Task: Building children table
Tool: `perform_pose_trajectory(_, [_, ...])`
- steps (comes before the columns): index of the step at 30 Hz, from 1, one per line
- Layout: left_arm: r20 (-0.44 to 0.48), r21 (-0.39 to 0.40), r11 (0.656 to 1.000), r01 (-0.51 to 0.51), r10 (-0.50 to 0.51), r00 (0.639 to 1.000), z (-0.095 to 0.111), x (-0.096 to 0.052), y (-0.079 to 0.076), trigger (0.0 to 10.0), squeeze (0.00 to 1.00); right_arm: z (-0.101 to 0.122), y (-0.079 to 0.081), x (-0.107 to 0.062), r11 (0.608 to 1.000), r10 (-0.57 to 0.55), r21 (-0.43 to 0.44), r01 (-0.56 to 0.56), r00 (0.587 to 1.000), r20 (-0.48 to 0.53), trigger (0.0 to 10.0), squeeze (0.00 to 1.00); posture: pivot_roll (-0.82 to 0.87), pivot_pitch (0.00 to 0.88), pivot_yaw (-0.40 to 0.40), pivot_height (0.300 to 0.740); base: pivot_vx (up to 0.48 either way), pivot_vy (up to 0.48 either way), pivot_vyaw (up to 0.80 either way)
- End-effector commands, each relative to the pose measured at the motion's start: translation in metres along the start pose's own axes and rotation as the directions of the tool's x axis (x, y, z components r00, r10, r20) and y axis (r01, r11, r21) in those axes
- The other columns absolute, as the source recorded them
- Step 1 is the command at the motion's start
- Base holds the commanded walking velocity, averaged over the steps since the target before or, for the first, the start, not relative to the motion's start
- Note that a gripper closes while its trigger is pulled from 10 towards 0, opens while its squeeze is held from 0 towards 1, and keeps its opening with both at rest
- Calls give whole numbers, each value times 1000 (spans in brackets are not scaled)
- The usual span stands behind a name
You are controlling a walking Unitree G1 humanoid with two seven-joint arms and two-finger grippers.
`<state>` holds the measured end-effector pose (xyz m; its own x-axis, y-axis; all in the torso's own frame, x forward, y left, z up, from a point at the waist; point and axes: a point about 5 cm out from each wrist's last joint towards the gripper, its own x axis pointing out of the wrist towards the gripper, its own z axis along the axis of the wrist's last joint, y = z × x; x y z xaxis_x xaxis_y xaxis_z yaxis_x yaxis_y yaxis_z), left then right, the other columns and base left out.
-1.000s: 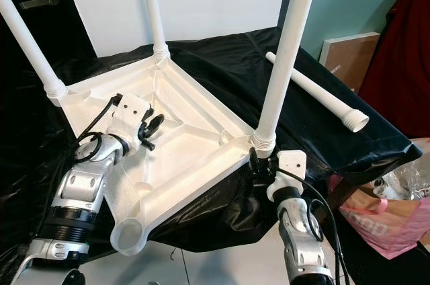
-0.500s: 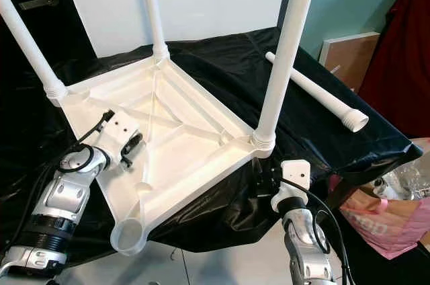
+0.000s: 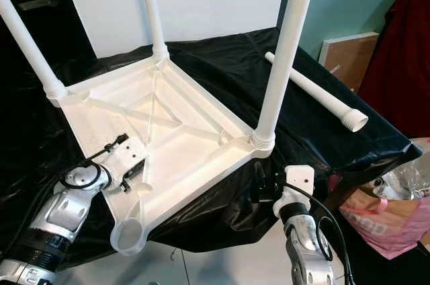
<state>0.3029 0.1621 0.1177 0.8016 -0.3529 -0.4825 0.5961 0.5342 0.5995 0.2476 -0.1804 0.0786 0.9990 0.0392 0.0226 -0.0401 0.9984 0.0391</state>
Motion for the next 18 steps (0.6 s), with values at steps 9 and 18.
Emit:
perform_pose_trajectory(9, [65,102,958,268,-275,959,15,-7,-30,10000,0,0,12,20,998,35,52,-33,999,-27,10000,0,-72,0,26,740,0,0,0])
perform_pose_trajectory(18, [74,117,949,294,-303,950,20,-10,-34,10000,0,-5,21,33,994,90,69,-86,994,-67,10000,0,-64,5,23,740,0,0,0])
